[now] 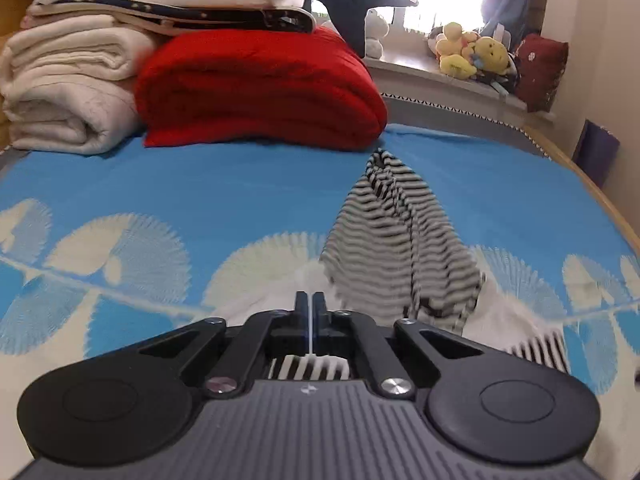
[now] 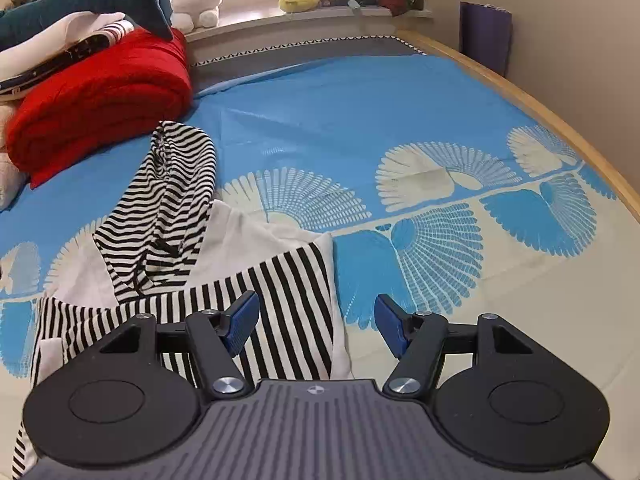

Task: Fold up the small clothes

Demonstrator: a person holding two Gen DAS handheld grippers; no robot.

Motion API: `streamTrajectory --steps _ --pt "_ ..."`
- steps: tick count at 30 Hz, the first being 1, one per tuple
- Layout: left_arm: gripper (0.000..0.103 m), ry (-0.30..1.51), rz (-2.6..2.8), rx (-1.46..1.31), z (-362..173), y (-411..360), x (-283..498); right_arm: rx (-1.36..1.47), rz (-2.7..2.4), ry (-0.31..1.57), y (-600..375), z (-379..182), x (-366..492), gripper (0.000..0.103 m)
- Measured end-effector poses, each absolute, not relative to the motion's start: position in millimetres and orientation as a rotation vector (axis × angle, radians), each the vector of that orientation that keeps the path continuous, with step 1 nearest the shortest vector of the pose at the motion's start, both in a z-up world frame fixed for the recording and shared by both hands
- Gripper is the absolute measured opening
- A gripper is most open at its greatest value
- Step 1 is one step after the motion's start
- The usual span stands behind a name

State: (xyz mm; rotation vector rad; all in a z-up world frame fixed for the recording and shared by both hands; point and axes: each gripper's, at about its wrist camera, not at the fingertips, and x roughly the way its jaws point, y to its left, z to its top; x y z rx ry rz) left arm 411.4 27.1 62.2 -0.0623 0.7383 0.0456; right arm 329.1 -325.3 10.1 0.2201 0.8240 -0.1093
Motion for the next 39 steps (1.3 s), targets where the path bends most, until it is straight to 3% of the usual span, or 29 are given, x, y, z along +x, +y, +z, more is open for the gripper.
streamTrajectory --steps 2,8,15,18,20,22,28,30,31,35,39 --pt "0.0 0.735 0.052 -0.044 61 20 445 0.198 -0.089 0.829 -325 10 331 0.063" --pt "0.0 0.746 0.004 -0.027 41 1 559 0.139 -0.097 0.843 -324 8 338 0.043" --pt "0.005 0.784 -0.057 -0.053 -1 -15 671 0.124 -0.087 0.875 -317 -8 345 0.037" --pt "0.019 0.793 -0.034 -0.051 -19 -23 707 0.099 -0.079 0.898 -313 -17 347 0.037" --pt "0.035 0.8 -0.028 -0.075 -31 -28 728 0.093 -0.084 0.921 -311 -25 350 0.037" --pt "0.039 0.811 -0.012 -0.093 -44 -33 750 0.094 -0.082 0.937 -311 -30 355 0.037" --pt "0.038 0.827 0.017 -0.067 -68 -47 793 0.066 -0.076 0.95 -308 -37 361 0.037" --pt "0.023 0.83 0.026 -0.012 -72 -53 796 0.082 -0.082 0.959 -310 -38 365 0.037" --pt "0.004 0.829 0.021 0.009 -74 -55 796 0.093 -0.079 0.959 -310 -37 366 0.038" --pt "0.003 0.782 -0.048 0.073 -59 -62 772 0.104 -0.057 0.945 -307 -30 366 0.038" --pt "0.003 0.681 -0.129 0.139 -17 -66 694 0.145 -0.059 0.928 -311 -21 363 0.038"
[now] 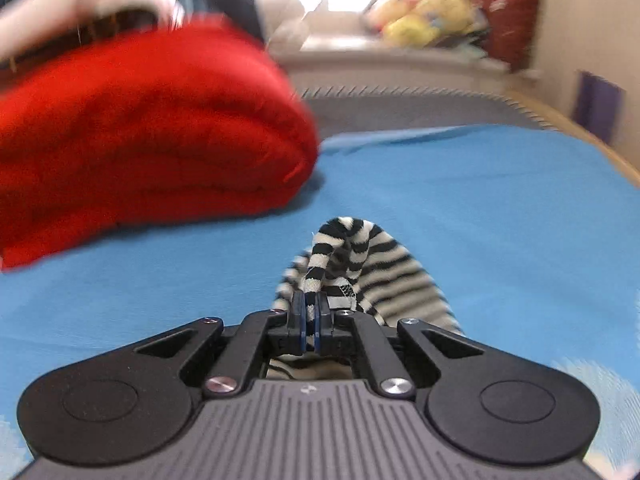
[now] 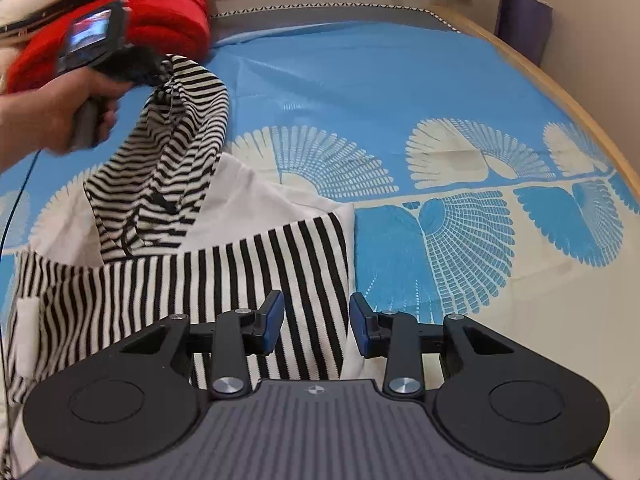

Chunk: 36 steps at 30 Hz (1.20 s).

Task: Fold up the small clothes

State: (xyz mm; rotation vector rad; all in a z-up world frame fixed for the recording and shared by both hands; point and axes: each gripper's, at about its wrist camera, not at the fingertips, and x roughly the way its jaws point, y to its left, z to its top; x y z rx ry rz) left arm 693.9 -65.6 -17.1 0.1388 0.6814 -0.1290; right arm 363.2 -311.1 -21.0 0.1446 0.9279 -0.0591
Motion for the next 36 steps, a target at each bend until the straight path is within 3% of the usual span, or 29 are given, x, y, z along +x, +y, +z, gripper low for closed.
streamTrajectory --steps 5,8,10,14,15,17,19,22,28,33,34,36 --pt "0.003 0.54 -0.322 0.195 35 -54 515 0.192 -0.067 0.886 -320 -7 353 0.038" --pt "0.003 0.57 -0.415 0.183 45 -35 393 0.255 -0.082 0.861 -325 1 348 0.038" --pt "0.004 0.677 -0.461 0.153 39 -18 318 0.293 -0.087 0.839 -327 5 343 0.038" --pt "0.009 0.887 -0.542 0.168 28 3 240 0.34 -0.076 0.825 -326 9 337 0.038" --pt "0.011 0.882 -0.518 0.149 32 9 239 0.358 -0.072 0.826 -326 8 337 0.038" --pt "0.028 0.871 -0.44 0.05 46 23 255 0.378 -0.062 0.829 -324 6 336 0.038" --pt "0.037 0.869 -0.327 -0.08 55 37 288 0.415 -0.026 0.849 -321 1 338 0.039" --pt "0.037 0.971 -0.195 -0.257 36 48 338 0.492 0.033 0.93 -314 -16 347 0.041" --pt "0.037 1.23 -0.046 -0.447 -54 68 382 0.52 0.079 1.113 -286 -60 358 0.042" --pt "0.036 1.284 -0.013 -0.465 -77 67 392 0.519 0.101 1.206 -266 -88 360 0.042" --pt "0.034 1.282 -0.014 -0.46 -78 66 392 0.505 0.11 1.21 -263 -90 360 0.042" --pt "0.018 1.287 -0.033 -0.45 -78 61 393 0.499 0.137 1.222 -258 -94 359 0.031"
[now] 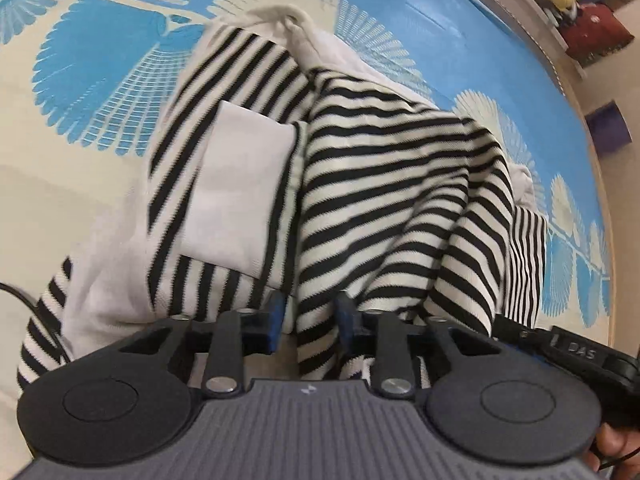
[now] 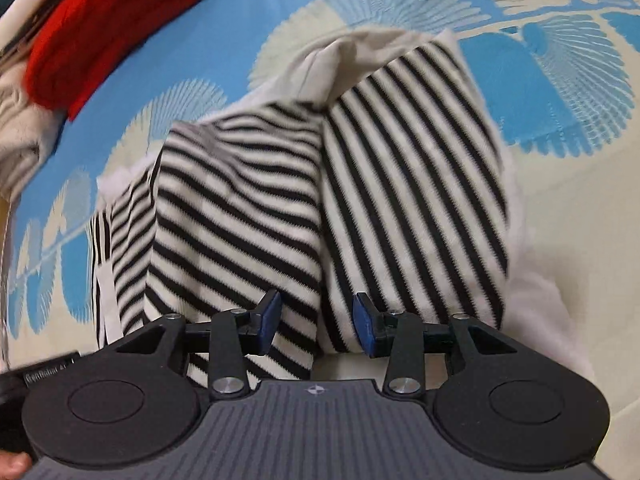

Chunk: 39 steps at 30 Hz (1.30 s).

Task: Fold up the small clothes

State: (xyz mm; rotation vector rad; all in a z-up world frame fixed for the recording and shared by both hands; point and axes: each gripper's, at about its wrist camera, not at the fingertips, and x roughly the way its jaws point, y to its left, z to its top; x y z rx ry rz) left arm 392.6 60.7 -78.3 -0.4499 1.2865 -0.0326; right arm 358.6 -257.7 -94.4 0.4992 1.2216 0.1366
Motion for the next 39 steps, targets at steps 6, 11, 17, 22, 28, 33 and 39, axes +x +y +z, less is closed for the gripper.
streamTrajectory --steps 6,11,17,22,28,33,39 --pt "0.001 1.095 -0.071 -0.44 -30 69 379 0.735 0.119 0.978 -292 -60 349 0.0" --pt "0.001 0.861 -0.08 -0.436 18 96 369 0.836 0.052 0.785 -335 -20 336 0.0" --pt "0.004 1.246 0.091 -0.648 -63 138 376 0.817 -0.096 1.123 -332 -77 338 0.0" --pt "0.025 1.237 0.053 -0.623 -61 136 378 0.734 -0.054 1.103 -316 -69 344 0.015" --pt "0.026 1.246 0.044 -0.584 -64 123 377 0.703 -0.031 1.15 -306 -81 352 0.042" --pt "0.002 1.116 -0.028 -0.536 -38 115 372 0.725 -0.057 1.045 -311 -57 344 0.001" --pt "0.002 1.084 -0.051 -0.481 -21 112 368 0.691 -0.107 0.985 -320 -36 331 0.001"
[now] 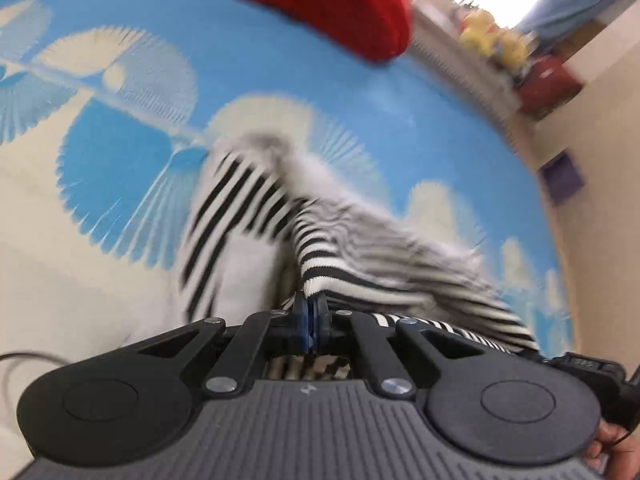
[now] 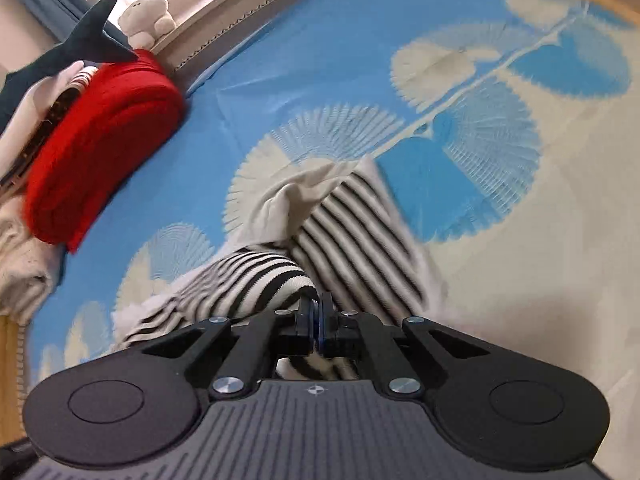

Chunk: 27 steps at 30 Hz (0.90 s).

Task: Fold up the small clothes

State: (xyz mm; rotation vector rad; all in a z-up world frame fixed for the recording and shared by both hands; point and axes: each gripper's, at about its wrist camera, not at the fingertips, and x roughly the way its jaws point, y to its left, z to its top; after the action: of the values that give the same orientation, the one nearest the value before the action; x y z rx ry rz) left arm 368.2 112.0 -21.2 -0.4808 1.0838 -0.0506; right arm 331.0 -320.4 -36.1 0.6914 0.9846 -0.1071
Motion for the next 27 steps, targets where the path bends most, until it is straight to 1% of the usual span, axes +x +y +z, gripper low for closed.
streamTrajectory --steps 3,4,5,7,8,9,10,11,13,16,18,20,23,25,26,27 --pt "0.004 1.227 0.057 -0.488 -52 119 367 0.752 -0.126 1.185 -318 -75 337 0.003" --pt "0.008 1.259 0.09 -0.512 -60 123 366 0.762 -0.123 1.231 -315 -85 339 0.013" --pt "0.011 1.269 0.102 -0.534 -63 126 365 0.766 -0.121 1.249 -313 -90 341 0.018" --pt "0.012 1.255 0.074 -0.534 -56 128 365 0.758 -0.137 1.211 -313 -82 342 0.02" --pt "0.016 1.231 0.055 -0.516 -49 125 365 0.735 -0.141 1.17 -313 -73 342 0.025" --pt "0.018 1.186 0.043 -0.481 -38 122 364 0.705 -0.14 1.124 -313 -63 342 0.027" --pt "0.021 1.135 0.033 -0.444 -29 118 362 0.664 -0.139 1.066 -311 -52 342 0.032" --pt "0.022 1.073 0.01 -0.392 -19 111 359 0.626 -0.139 1.015 -307 -41 339 0.037" --pt "0.022 1.014 -0.066 -0.334 -10 100 356 0.573 -0.101 0.96 -301 -32 339 0.041" --pt "0.022 1.033 -0.167 -0.334 -20 88 355 0.656 -0.041 1.037 -300 -50 343 0.041" --pt "0.021 1.144 -0.085 -0.267 -44 88 359 0.647 -0.101 1.157 -302 -74 347 0.041" --pt "0.015 1.242 -0.009 -0.229 -65 93 360 0.637 -0.172 1.211 -306 -91 346 0.044" --pt "0.016 1.194 -0.079 -0.271 -51 92 357 0.652 -0.156 1.167 -307 -82 344 0.045" --pt "0.02 1.125 -0.148 -0.262 -38 88 353 0.601 -0.109 1.105 -302 -70 342 0.044" --pt "0.02 1.116 -0.158 -0.254 -39 88 352 0.584 -0.101 1.119 -300 -72 344 0.044" --pt "0.02 1.148 -0.139 -0.238 -47 90 352 0.577 -0.124 1.166 -302 -79 345 0.044"
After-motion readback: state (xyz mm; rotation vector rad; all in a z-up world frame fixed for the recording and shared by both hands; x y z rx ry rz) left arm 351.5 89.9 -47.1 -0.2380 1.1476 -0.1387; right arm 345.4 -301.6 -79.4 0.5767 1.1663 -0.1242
